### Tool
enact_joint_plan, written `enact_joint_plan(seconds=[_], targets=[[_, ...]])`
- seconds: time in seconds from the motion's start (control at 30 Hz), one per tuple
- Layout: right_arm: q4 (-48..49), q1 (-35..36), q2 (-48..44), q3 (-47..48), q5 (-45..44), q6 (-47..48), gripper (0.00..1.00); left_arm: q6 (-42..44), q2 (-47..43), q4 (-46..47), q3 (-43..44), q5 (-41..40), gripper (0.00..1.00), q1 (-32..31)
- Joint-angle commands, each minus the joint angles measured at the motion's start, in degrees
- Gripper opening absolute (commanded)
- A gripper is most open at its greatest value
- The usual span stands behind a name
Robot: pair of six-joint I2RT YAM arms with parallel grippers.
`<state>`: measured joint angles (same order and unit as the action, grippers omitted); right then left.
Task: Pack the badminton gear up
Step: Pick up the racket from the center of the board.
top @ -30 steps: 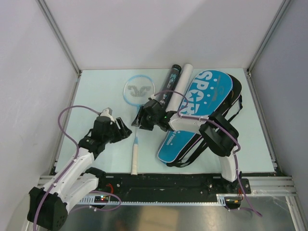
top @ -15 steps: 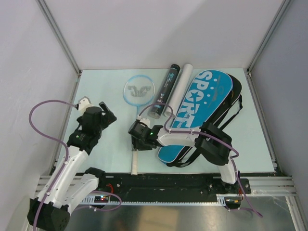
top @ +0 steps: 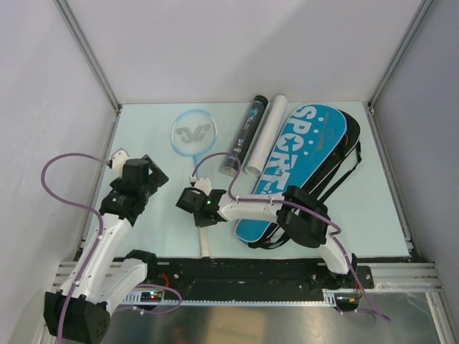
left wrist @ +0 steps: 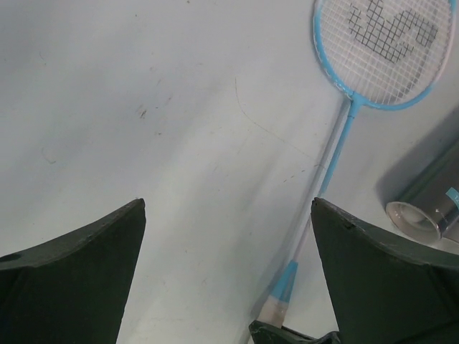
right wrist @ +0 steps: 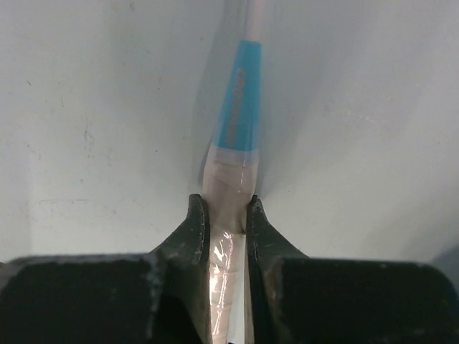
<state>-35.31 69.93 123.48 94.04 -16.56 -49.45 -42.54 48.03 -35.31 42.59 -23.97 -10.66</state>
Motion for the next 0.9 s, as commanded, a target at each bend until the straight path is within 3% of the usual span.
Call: enact_joint_plan(seconds=[0.0, 0.1, 0.27, 0.53, 0.7, 0.87], targets=[[6.68, -0.21, -7.54, -3.41, -6.42, 4.33, 0.0, 0.09, 0.39, 0.34, 0.69, 1.83, 1.0, 0.59], [12.8, -1.25, -12.56, -7.81, -5.78, 5.26, 0.0, 2.34, 0.58, 1.36, 1.18, 6.41, 0.98, 0.56], [19.7, -1.64, -17.84, -14.53, -4.91, 3.98, 0.0, 6.68, 1.2, 8.21, -0.56, 20.5, 0.88, 0.55], [23.96, 0.34, -23.73, -20.44, -5.72, 5.08, 0.0, 1.11, 5.58, 19.88, -5.34, 32.18, 0.8, 0.14], [21.65, -0.06, -27.18, -22.72, -7.55, 5.68, 0.0, 1.46, 6.79, 24.35, -4.84, 34.7, 0.79, -3.09], [19.17, -1.93, -34.2, -27.18, -10.46, 5.9, 0.0, 7.11, 4.3, 26.75, -4.14, 35.34, 0.78, -8.67]])
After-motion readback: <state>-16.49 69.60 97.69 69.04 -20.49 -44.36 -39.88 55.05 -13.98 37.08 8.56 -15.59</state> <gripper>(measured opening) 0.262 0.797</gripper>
